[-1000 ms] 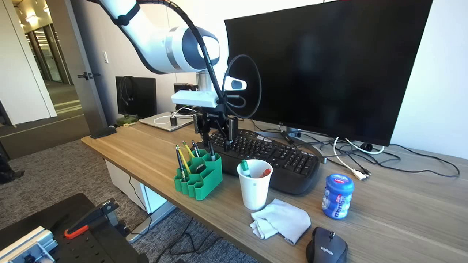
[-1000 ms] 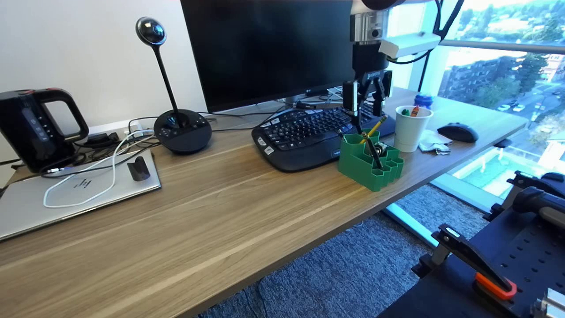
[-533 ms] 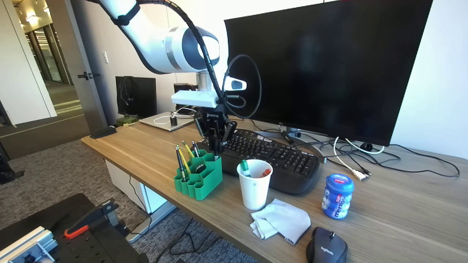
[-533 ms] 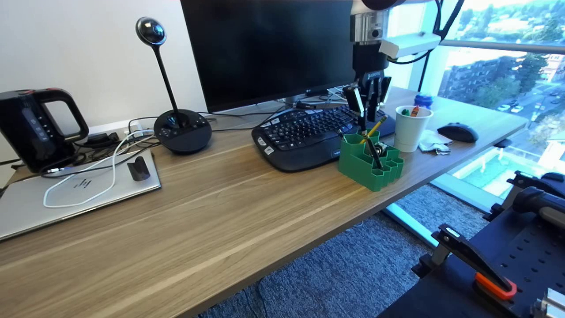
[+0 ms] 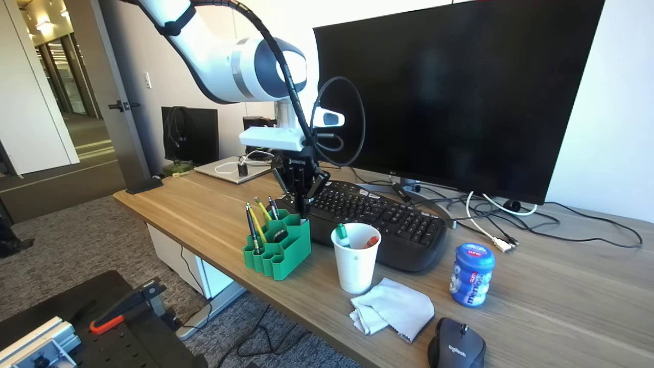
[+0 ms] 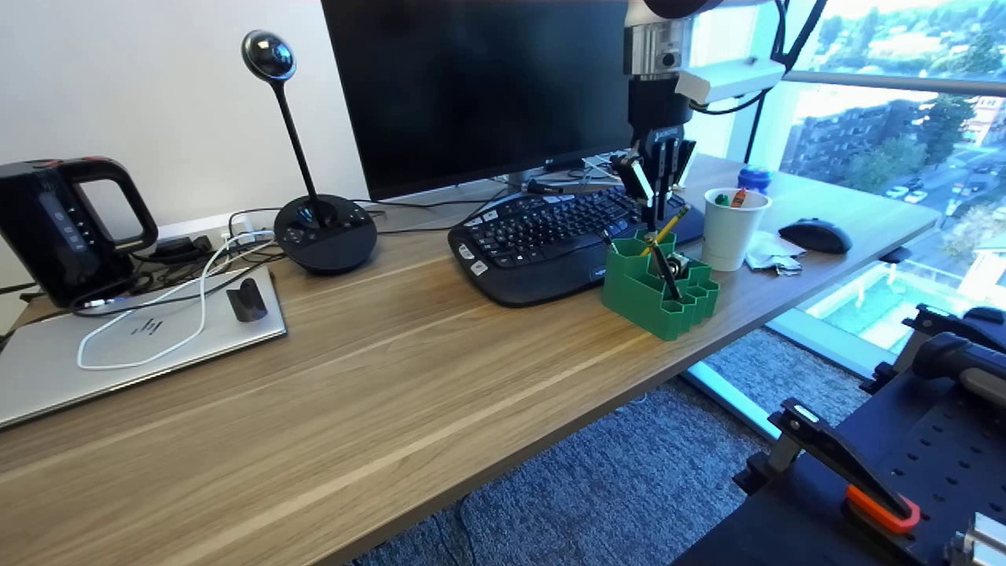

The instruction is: Move the black marker into the cup

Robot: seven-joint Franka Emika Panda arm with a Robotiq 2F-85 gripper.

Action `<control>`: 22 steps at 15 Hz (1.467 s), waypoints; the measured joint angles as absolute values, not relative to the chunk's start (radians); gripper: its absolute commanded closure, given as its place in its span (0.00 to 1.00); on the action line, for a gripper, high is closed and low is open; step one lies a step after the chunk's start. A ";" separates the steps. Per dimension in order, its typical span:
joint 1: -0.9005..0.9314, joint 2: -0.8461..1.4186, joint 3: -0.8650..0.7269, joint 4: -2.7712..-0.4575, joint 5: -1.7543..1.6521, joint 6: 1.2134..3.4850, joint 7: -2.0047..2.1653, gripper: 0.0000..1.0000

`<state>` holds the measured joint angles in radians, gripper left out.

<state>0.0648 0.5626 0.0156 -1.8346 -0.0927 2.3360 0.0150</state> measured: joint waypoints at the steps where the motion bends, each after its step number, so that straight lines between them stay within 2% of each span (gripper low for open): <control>1: 0.065 0.563 0.016 -1.835 -0.093 2.336 0.015 0.96; 22: 0.019 0.458 0.009 -1.820 -0.091 2.334 -0.012 0.96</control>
